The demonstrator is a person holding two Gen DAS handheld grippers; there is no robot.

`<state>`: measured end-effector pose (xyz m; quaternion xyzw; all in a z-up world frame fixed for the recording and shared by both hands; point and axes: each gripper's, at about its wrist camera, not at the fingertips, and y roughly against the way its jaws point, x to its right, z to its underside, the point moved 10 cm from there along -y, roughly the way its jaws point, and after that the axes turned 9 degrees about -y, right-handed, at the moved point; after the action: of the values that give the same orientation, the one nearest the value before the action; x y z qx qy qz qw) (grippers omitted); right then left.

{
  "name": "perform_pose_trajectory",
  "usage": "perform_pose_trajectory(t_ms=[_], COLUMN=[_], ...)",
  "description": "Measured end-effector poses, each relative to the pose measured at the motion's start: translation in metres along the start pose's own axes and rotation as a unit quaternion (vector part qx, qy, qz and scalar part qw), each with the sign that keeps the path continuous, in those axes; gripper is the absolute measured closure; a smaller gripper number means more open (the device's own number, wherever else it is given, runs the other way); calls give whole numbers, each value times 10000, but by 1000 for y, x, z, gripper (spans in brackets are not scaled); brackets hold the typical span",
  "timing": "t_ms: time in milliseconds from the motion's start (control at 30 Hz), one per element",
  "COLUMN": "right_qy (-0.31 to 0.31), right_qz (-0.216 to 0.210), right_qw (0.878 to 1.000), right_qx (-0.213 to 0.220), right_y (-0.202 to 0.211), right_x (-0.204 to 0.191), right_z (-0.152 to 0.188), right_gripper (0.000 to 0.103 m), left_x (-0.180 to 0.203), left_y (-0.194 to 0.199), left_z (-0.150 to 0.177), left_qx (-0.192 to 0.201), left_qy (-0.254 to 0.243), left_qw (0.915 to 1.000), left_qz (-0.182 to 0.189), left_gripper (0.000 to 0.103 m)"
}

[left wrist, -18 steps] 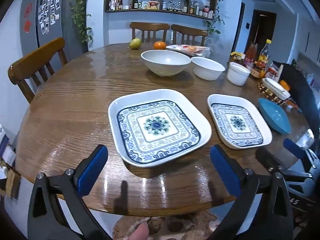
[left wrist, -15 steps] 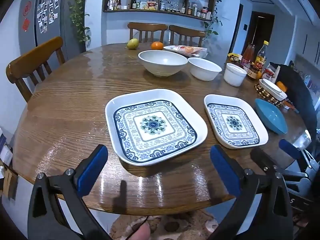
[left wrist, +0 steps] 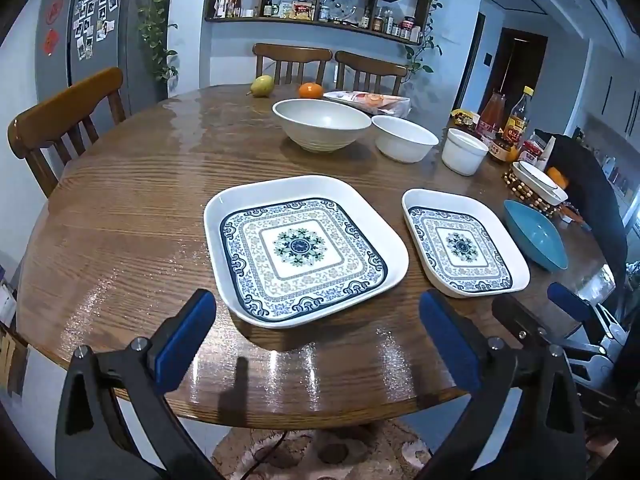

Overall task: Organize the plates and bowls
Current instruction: 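Move the right tool toward the large square blue-and-white plate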

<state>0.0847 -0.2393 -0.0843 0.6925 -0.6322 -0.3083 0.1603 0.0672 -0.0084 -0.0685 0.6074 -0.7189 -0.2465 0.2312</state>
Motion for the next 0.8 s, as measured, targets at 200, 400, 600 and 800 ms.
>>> perform_pose_trajectory(t_ms=[200,400,600,800], right_qy=[-4,-15,-1,3], right_qz=[-12,-23,-32,-196], right_qw=[10000,10000,10000,9998], right_qx=[-3,-8,1,-38], right_y=[0,-1,-5,-8], right_x=[0,1,-2,-7], right_z=[1,2,4,5], right_gripper=[0,0,0,0], left_x=[-3,-2,-4,-9], left_y=[0,-2,-4,-6], left_z=[-1,1,2,4], left_qx=[2,-32,-81,-122], left_qy=[111,111,160,235], left_qw=[9999,9999,9998,9996], left_qz=[-7,6,-65,-110], left_gripper=[5,10,11,11])
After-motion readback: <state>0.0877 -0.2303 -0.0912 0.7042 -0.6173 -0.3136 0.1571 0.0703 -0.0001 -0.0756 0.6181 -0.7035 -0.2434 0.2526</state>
